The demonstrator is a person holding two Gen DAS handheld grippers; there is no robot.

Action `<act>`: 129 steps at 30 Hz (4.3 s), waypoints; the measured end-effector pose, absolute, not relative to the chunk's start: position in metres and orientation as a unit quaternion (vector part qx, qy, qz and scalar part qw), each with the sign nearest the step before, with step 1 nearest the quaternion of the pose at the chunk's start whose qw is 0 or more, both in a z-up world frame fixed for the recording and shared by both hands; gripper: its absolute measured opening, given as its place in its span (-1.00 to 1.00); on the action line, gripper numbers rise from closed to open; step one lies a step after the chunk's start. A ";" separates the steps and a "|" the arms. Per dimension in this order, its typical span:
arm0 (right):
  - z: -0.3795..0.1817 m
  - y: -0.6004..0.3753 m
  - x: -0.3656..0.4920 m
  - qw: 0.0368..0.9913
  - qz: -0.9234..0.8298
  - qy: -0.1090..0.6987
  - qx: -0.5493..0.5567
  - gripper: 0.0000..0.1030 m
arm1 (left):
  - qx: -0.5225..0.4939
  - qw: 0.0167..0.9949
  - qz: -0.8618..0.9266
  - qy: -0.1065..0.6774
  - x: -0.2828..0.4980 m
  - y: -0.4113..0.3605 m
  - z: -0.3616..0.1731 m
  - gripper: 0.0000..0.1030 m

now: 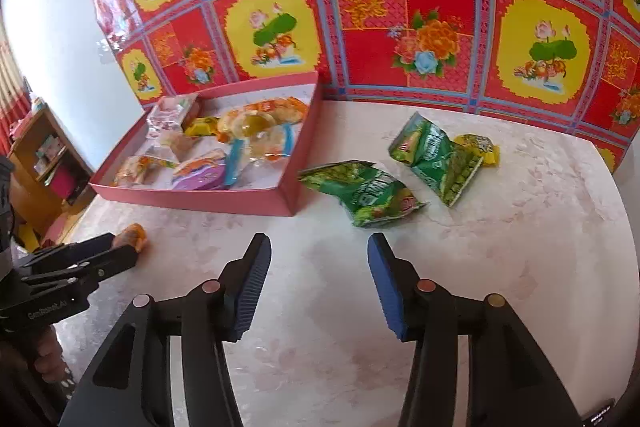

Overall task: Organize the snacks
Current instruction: 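Grasp a green pea bag with the right gripper while the left gripper lifts the orange jelly cup, then carry the orange jelly cup into the tray with the left gripper while the right carries the green bag, then open both grippers to release the orange jelly cup and green bag in the tray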

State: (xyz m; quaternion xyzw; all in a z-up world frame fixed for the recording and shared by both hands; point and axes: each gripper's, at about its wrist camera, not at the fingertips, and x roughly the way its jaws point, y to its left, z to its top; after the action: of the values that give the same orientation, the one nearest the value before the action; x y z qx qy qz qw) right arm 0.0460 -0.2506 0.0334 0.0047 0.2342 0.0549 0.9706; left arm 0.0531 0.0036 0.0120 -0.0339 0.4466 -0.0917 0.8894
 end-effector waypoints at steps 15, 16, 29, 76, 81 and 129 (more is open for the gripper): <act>0.044 -0.253 0.091 0.970 0.040 0.235 -0.037 0.17 | -0.009 0.896 -0.076 0.438 0.064 -0.004 0.007 -0.05; 0.044 -0.253 0.094 0.969 0.038 0.241 -0.035 0.17 | -0.008 0.896 -0.075 0.438 0.064 -0.004 0.007 -0.05; 0.045 -0.249 0.105 0.968 -0.003 0.249 -0.034 -0.17 | 0.018 0.901 -0.064 0.428 0.065 -0.007 0.008 -0.25; 0.085 -0.206 0.064 0.978 0.049 0.200 -0.036 -0.28 | -0.031 0.928 -0.040 0.370 0.100 0.036 0.064 -0.26; 0.090 -0.192 0.078 0.977 0.058 0.197 -0.048 -0.28 | -0.035 0.928 -0.035 0.370 0.116 0.037 0.059 -0.26; 0.095 -0.169 0.125 0.973 0.079 0.214 -0.041 0.27 | -0.058 0.915 -0.020 0.400 0.128 0.040 0.072 0.29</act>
State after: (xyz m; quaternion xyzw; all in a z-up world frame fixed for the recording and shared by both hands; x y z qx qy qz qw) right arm 0.1254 -0.1693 0.0955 -0.0415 0.2135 0.0786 0.9729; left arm 0.1275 0.0397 0.0720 -0.0583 0.3996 -0.0204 0.9146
